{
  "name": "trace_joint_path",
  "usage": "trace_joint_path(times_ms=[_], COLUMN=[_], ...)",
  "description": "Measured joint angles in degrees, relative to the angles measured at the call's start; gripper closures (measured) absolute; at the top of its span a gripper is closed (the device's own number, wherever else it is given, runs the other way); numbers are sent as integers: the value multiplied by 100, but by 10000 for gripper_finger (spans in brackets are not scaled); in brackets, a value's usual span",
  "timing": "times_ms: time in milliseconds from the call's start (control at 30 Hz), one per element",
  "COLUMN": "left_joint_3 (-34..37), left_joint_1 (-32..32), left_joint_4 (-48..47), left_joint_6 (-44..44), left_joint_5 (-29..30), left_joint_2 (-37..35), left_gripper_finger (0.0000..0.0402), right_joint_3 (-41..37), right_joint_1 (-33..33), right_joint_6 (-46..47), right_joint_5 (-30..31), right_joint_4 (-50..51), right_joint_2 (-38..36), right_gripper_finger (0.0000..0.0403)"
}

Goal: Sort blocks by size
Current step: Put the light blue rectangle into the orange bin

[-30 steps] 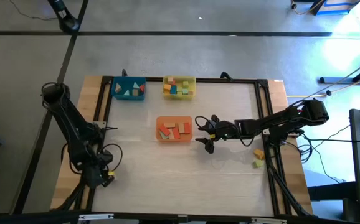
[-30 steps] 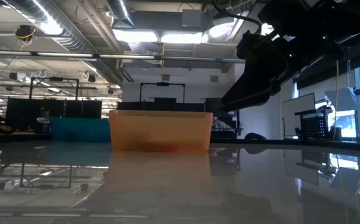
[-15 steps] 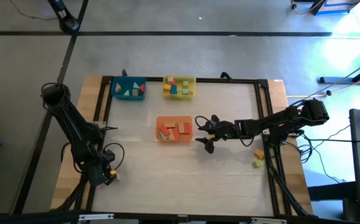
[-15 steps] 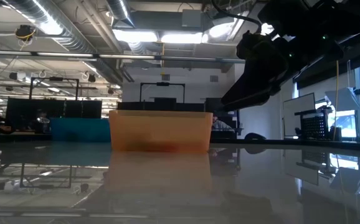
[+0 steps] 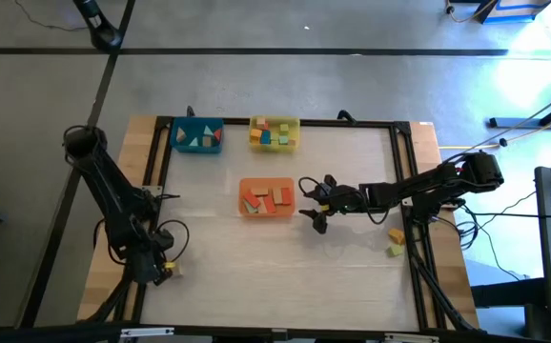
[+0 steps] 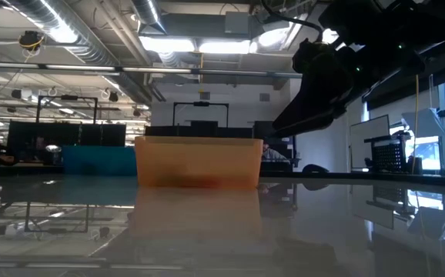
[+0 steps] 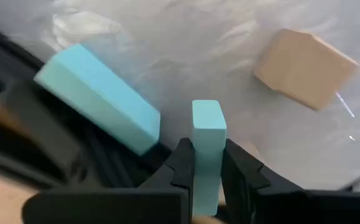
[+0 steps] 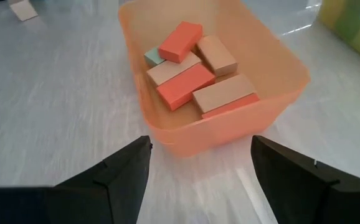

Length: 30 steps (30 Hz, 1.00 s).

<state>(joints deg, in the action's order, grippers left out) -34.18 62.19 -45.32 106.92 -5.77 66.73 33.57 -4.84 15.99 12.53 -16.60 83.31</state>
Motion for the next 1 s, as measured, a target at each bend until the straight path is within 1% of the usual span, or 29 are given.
trace_joint_path(times_ms=[100, 200, 300, 400, 533, 600, 667, 733, 833, 1000], left_joint_3=[-316, -726, -1092, -1360, -1454, -1451, -1444, -1444, -1422, -1162], left_joint_1=[-51, -179, -432, -772, -1305, -1620, -1958, -2311, -2858, -3612], left_joint_4=[-716, -1383, -1755, -1832, -1828, -1825, -1802, -1652, -1080, 723], left_joint_6=[-10, -131, -551, -1365, -2412, -2908, -3253, -3657, -4539, -6519], left_joint_5=[79, 433, 1177, 2099, 3011, 3589, 4209, 4613, 4823, 4836], left_joint_2=[-154, -372, -583, -782, -970, -1001, -1004, -980, -912, -793], left_gripper_finger=[366, 359, 359, 362, 354, 349, 346, 345, 347, 349], right_joint_3=[1, 1, 1, 1, 1, 1, 1, 1, 1, 1], right_joint_1=[0, 0, 0, 0, 0, 0, 0, 0, 2, 0], right_joint_6=[0, 0, 0, 0, 0, 0, -6, -19, -107, -129], right_joint_5=[138, 143, 140, 140, 140, 166, 346, 550, 593, 621], right_joint_4=[1, 2, 6, 11, 11, -10, -98, -246, -388, -389], right_joint_2=[0, 0, 0, 0, 0, 0, 0, 0, 0, 0], right_gripper_finger=[127, 127, 127, 127, 127, 127, 127, 127, 127, 127])
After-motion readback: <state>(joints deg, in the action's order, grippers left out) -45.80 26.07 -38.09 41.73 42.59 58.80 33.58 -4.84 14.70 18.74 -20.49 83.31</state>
